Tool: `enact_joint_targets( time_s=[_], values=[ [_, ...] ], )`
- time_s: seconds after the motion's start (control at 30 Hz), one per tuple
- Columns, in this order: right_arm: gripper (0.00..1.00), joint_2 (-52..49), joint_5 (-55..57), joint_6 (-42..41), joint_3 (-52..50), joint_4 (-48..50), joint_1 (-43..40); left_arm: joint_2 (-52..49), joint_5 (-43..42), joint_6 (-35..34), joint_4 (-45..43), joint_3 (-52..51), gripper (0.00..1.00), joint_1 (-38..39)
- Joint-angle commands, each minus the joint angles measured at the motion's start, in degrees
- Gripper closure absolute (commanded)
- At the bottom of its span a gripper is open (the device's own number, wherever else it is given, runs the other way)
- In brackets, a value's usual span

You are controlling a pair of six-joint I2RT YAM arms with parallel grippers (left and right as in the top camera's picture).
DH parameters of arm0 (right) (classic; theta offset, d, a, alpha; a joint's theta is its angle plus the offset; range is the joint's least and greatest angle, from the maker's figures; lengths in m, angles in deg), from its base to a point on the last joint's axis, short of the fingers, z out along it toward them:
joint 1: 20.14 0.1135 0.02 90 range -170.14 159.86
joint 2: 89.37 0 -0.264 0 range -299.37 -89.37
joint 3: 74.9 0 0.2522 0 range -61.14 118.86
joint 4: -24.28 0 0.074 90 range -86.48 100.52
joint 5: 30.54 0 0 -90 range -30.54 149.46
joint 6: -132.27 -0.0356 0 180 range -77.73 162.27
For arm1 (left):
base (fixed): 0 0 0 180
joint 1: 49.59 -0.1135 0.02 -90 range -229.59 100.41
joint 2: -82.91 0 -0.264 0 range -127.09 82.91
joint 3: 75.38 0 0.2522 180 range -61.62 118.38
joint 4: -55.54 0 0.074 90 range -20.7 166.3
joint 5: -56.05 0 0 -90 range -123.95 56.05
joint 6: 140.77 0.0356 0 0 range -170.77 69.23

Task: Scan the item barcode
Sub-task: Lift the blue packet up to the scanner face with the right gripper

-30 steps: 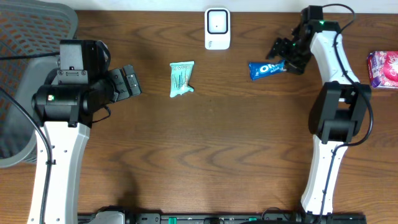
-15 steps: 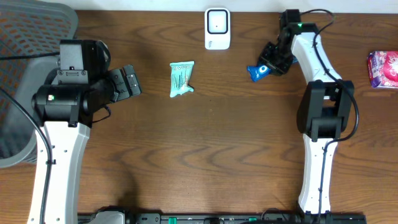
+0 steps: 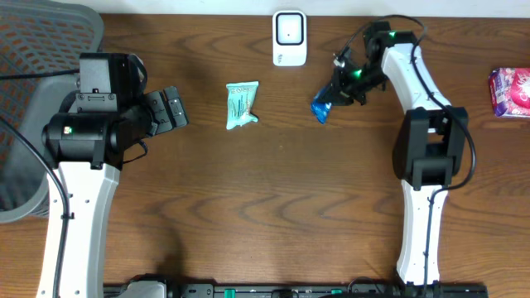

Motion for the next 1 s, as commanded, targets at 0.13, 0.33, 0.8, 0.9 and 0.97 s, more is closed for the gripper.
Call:
enact_joint_targets(
  time_s=[0.13, 0.33, 0.8, 0.9, 0.97],
  values=[
    [0.99, 5.84, -36.79, 5.01, 0.31, -6.80, -3.52, 0.13, 0.31, -0.09, 0.13, 0.04, 0.02, -0.17],
    [0.99, 5.84, -42.60, 11.13, 0.31, -7.78, -3.30, 0.13, 0.31, -0.09, 0.13, 0.04, 0.02, -0.17],
    [0.99, 6.08, 18.93, -5.60, 8.81, 4.85, 8.70, 0.13, 0.31, -0.09, 0.13, 0.04, 0.02, -0.17],
    [0.99, 6.08, 28.35, -5.57, 12.09, 8.70, 13.22, 0.13, 0.31, -0.07, 0.15, 0.04, 0.02, -0.17],
    [0.99, 6.08, 33.79, -5.51, 12.44, 12.55, 16.17, 0.13, 0.31, -0.09, 0.13, 0.04, 0.02, -0.17]
  ],
)
